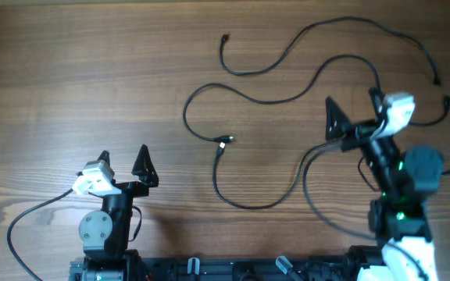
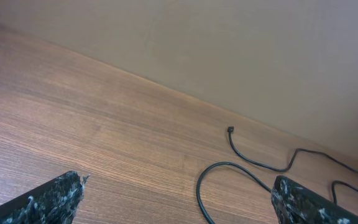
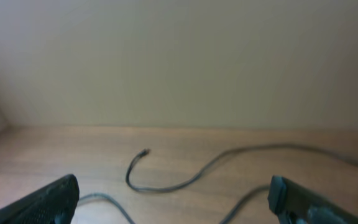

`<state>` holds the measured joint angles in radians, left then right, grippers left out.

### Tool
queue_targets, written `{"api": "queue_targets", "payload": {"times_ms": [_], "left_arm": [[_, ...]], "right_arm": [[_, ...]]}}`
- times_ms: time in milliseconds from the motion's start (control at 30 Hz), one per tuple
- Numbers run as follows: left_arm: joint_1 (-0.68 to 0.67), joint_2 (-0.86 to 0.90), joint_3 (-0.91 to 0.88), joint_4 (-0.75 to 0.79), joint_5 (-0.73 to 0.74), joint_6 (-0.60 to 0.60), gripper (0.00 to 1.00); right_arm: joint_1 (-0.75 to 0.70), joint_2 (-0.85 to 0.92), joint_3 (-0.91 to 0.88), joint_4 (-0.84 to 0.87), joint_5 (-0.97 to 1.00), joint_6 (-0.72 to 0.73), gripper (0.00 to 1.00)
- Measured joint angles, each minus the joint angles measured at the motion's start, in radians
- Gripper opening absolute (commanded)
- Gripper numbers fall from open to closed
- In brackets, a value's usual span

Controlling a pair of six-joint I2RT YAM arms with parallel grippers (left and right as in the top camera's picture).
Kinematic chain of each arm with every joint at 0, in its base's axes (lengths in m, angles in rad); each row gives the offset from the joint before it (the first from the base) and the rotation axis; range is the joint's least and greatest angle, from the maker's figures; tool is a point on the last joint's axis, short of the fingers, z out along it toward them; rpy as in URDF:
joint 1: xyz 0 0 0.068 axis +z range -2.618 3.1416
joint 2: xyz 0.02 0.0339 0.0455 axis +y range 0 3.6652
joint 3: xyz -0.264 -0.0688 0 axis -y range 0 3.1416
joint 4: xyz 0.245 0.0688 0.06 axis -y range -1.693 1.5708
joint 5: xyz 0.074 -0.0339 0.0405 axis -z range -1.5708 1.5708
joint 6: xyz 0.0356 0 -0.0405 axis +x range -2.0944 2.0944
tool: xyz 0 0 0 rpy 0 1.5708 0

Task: Untangle cables

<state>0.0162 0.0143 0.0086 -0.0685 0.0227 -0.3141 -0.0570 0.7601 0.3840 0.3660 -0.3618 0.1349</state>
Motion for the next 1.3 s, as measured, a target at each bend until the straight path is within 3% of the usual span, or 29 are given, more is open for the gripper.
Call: {"api": "queue_targets", "payload": {"times_ms": [133, 400, 767, 967, 1300], "left_arm": [[0.0, 0.0, 0.0, 0.0, 0.0, 0.0, 1.0], [0.0, 0.0, 0.0, 0.0, 0.0, 0.0, 1.0], [0.0, 0.0, 0.0, 0.0, 0.0, 0.0, 1.0], [0.0, 0.0, 0.0, 0.0, 0.0, 0.0, 1.0], [0.0, 0.0, 0.0, 0.0, 0.0, 0.0, 1.0]], "right_arm": [[0.007, -0.126, -0.171, 0.12, 0.005, -0.053, 1.0], [0.007, -0.353, -0.362, 0.06, 0.016, -0.146, 1.0], [0.01, -0.632, -0.378, -0.363, 0.183, -0.177, 1.0], [0.01, -0.733, -0.378, -0.366, 0.261, -0.146, 1.0], [0.01, -0.741, -0.378, -0.366, 0.323, -0.098, 1.0]]}}
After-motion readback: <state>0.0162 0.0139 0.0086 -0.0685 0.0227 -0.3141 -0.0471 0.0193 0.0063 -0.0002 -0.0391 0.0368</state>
